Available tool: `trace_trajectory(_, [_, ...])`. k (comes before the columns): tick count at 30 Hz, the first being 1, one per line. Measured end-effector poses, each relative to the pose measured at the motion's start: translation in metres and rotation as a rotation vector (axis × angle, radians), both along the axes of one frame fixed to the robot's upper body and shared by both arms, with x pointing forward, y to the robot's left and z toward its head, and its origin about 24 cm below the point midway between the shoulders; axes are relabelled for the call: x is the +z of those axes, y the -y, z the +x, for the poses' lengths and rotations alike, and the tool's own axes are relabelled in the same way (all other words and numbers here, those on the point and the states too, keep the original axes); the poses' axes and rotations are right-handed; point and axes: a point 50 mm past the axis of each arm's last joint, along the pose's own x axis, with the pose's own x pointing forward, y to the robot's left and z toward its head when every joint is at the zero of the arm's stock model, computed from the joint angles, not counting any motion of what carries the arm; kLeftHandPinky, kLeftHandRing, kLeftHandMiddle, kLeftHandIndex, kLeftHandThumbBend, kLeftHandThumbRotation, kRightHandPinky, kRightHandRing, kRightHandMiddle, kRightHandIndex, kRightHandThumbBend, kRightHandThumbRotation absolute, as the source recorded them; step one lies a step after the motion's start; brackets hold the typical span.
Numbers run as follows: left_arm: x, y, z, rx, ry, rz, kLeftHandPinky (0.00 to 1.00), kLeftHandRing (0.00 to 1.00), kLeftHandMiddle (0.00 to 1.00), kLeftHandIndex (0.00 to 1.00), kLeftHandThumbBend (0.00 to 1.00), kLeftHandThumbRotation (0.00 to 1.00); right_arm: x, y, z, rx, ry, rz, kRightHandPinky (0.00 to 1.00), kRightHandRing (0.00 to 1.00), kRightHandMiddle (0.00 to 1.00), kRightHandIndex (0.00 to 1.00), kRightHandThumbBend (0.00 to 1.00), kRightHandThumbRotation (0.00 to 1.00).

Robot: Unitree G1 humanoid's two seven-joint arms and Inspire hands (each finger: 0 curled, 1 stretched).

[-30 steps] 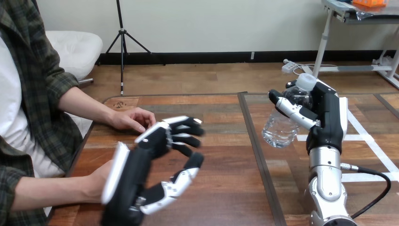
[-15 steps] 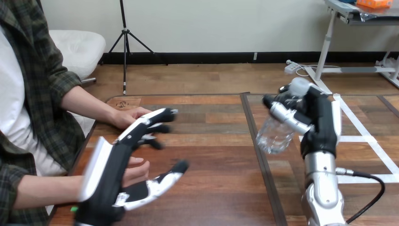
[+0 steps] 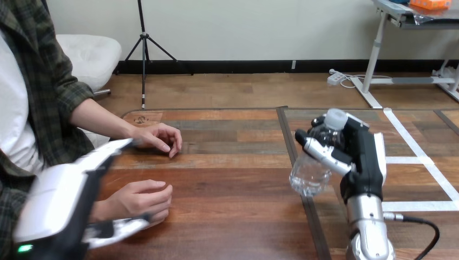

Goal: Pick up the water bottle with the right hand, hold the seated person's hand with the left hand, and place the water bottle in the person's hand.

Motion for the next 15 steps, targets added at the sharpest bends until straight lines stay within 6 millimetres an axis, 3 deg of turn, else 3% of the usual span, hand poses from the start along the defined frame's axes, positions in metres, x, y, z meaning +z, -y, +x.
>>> trace_trajectory(7, [0.006,-0.015,-0.005,0.102,-0.043,0.139,0.74,0.81,0.83,0.82,0.88,0.1,0.0,-0.002,-0.004,0.032,0.016,0.003,0.39,0.43,0.46,0.44,0.69,0.0])
trace_trajectory(15, [0.011,-0.019,-0.004,0.155,-0.113,0.216,0.77,0.83,0.84,0.82,0.9,0.06,0.009,-0.004,-0.001,0.066,0.064,0.015,0.4,0.44,0.46,0.44,0.68,0.0])
